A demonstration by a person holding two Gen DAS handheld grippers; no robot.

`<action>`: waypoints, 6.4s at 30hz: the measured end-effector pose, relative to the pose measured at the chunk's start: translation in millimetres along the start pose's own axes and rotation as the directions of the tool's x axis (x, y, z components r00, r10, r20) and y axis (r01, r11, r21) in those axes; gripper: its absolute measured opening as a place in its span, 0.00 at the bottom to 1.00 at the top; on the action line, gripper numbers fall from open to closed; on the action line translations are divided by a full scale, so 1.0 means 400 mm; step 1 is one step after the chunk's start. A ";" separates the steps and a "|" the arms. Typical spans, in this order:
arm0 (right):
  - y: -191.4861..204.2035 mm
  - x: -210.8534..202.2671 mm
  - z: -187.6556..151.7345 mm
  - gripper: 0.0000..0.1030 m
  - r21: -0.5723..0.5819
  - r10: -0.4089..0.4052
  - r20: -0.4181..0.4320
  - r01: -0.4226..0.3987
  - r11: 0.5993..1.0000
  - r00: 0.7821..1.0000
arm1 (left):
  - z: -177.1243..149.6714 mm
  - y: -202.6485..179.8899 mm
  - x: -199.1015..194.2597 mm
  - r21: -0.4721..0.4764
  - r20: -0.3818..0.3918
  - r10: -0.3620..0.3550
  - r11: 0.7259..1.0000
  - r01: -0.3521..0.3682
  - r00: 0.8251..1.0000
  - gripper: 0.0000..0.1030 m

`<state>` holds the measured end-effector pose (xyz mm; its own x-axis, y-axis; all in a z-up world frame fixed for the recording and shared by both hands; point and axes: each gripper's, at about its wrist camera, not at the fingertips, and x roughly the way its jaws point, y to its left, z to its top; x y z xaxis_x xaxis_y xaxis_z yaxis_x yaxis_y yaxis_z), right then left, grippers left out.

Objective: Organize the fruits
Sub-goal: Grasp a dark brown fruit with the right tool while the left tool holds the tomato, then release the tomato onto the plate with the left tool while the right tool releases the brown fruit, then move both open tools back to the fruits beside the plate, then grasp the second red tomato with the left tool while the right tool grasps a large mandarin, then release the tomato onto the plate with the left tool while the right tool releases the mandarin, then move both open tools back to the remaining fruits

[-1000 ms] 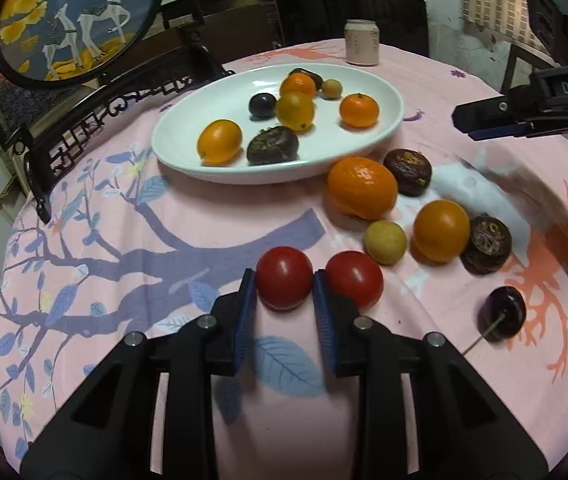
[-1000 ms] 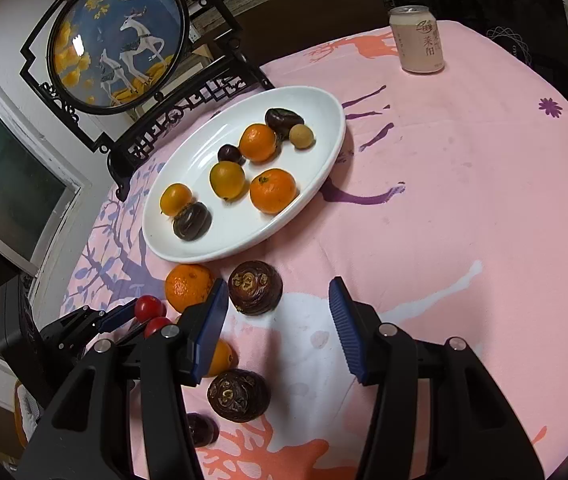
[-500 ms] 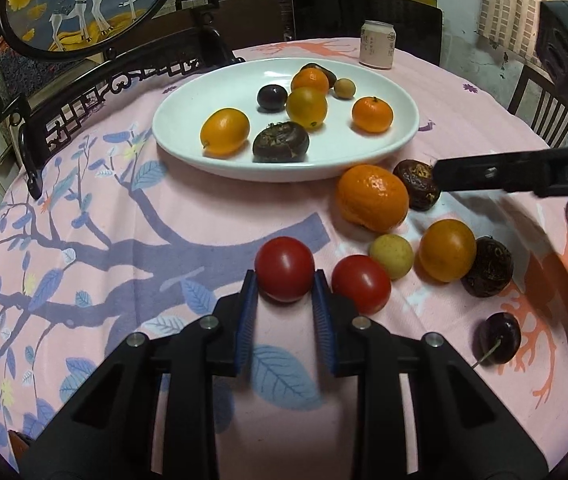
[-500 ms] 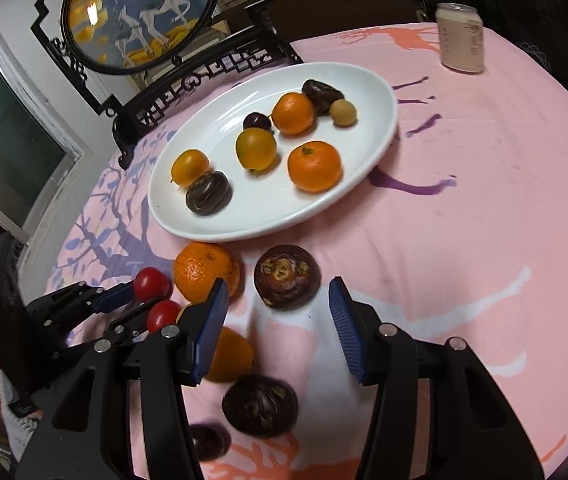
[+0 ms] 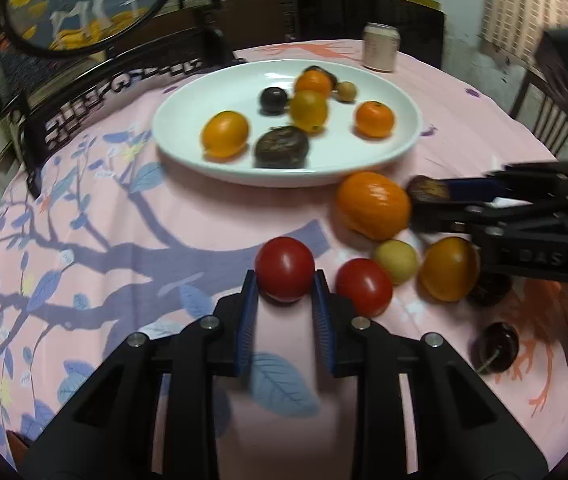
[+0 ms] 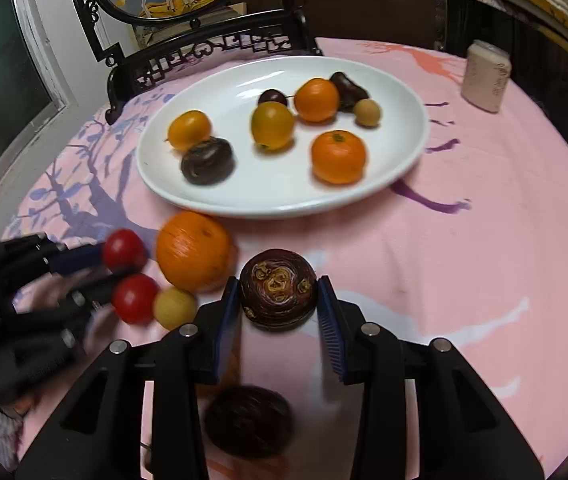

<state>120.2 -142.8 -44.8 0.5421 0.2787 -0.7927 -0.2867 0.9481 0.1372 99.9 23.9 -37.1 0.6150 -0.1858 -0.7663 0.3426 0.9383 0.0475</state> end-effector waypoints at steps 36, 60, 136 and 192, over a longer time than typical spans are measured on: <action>-0.030 -0.111 0.056 0.46 0.101 0.203 0.117 -0.215 0.971 0.972 | 0.146 0.110 -0.036 -0.284 0.105 0.041 0.959 -0.009 0.994 0.60; -0.072 -0.141 -0.011 0.46 0.152 0.190 0.106 -0.205 0.967 0.976 | -0.017 -0.096 -0.016 0.041 0.002 -0.056 0.998 0.056 0.998 0.52; -0.158 -0.082 0.170 0.47 0.278 0.170 0.187 -0.218 0.936 0.968 | 0.223 0.088 0.012 -0.241 0.098 0.072 0.969 -0.046 0.993 0.64; -0.008 -0.080 -0.041 0.51 0.093 0.228 0.011 -0.228 0.969 0.974 | 0.023 -0.084 0.001 0.043 0.028 0.012 0.999 -0.013 1.000 0.23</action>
<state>90.9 -157.3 -29.5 0.4712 0.4891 -0.7340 -0.3280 0.8696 0.3690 95.0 -10.5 -33.0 0.6383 -0.1829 -0.7477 0.3646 0.9273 0.0845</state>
